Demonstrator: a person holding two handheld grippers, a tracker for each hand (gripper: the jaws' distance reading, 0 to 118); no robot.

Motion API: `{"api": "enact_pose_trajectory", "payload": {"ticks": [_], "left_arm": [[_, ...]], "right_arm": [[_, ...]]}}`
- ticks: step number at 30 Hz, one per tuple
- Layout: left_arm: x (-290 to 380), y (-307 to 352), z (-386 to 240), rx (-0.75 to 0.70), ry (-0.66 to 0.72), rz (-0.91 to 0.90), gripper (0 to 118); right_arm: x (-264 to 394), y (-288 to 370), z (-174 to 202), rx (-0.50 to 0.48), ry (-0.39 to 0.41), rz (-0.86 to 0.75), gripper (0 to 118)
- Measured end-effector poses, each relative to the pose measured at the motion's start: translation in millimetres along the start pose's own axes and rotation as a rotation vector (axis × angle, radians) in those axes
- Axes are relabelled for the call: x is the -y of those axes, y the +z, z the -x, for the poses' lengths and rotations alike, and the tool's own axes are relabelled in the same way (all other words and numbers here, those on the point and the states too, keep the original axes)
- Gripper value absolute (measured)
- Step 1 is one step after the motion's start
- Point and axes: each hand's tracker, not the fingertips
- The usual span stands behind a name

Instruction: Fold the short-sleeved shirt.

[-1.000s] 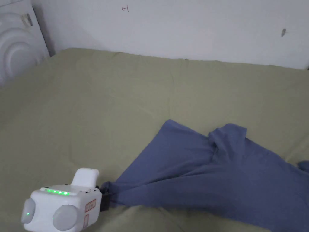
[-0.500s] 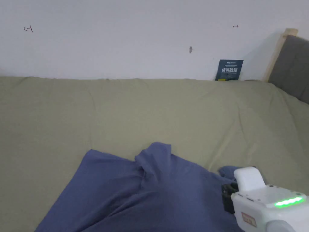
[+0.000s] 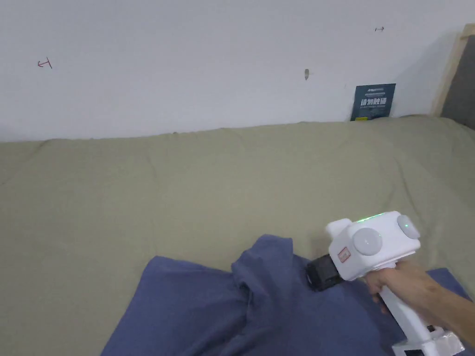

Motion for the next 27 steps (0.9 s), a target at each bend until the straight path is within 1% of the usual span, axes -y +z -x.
{"api": "enact_pose_trajectory", "payload": {"ticks": [1, 2, 3, 4, 5, 6, 8, 9, 10, 12, 15, 18, 19, 21, 23, 25, 27], "left_arm": [[0, 0, 0, 0.000, -0.001, 0.004, 4], [-1, -1, 0, 0.001, -0.003, 0.005, 4], [-1, -1, 0, 0.000, -0.006, 0.006, 4], [-1, -1, -1, -0.001, -0.011, 0.008, 4], [-1, -1, -1, -0.002, -0.015, 0.008, 5], [-1, -1, -2, -0.002, -0.018, 0.008, 5], [-1, -2, -1, -0.004, -0.023, 0.009, 5], [-1, -1, -1, -0.003, -0.020, 0.012, 5], [-1, -1, -1, -0.002, -0.018, 0.013, 5], [-1, 0, -2, -0.004, -0.014, 0.014, 5], [0, 1, -3, -0.010, -0.025, 0.008, 5], [-4, 12, -4, 0.000, 0.001, -0.008, 5], [-7, 18, -6, 0.007, 0.001, -0.018, 5], [-18, 33, -11, 0.018, -0.002, -0.051, 5], [-36, 55, -19, 0.049, 0.013, -0.128, 5], [-57, 77, -27, 0.085, 0.033, -0.177, 5], [-80, 103, -41, 0.091, 0.018, -0.218, 4]], "right_arm": [[-1, -8, 5, 0.043, 0.056, 0.054, 116], [3, -8, 7, 0.038, 0.069, 0.002, 116], [-1, -2, 6, 0.034, 0.032, -0.023, 116], [-3, -1, 6, 0.039, 0.015, -0.001, 116], [-3, 6, 8, 0.034, 0.024, -0.005, 116], [-3, 11, 9, 0.009, 0.038, -0.011, 111], [-5, 29, 12, -0.016, 0.051, -0.040, 85], [-6, 37, 13, -0.021, 0.053, -0.074, 56], [-6, 46, 12, 0.010, 0.071, -0.099, 3], [-1, 65, 7, -0.025, 0.047, -0.144, 3], [12, 104, 10, 0.003, 0.076, -0.206, 3], [28, 149, 9, 0.006, 0.099, -0.263, 3], [35, 166, 6, -0.001, 0.089, -0.297, 3], [48, 201, 4, 0.015, 0.084, -0.348, 3], [63, 236, 0, 0.034, 0.076, -0.420, 3], [79, 277, -10, 0.039, 0.049, -0.495, 3], [93, 319, -16, 0.046, 0.032, -0.552, 3]]}}
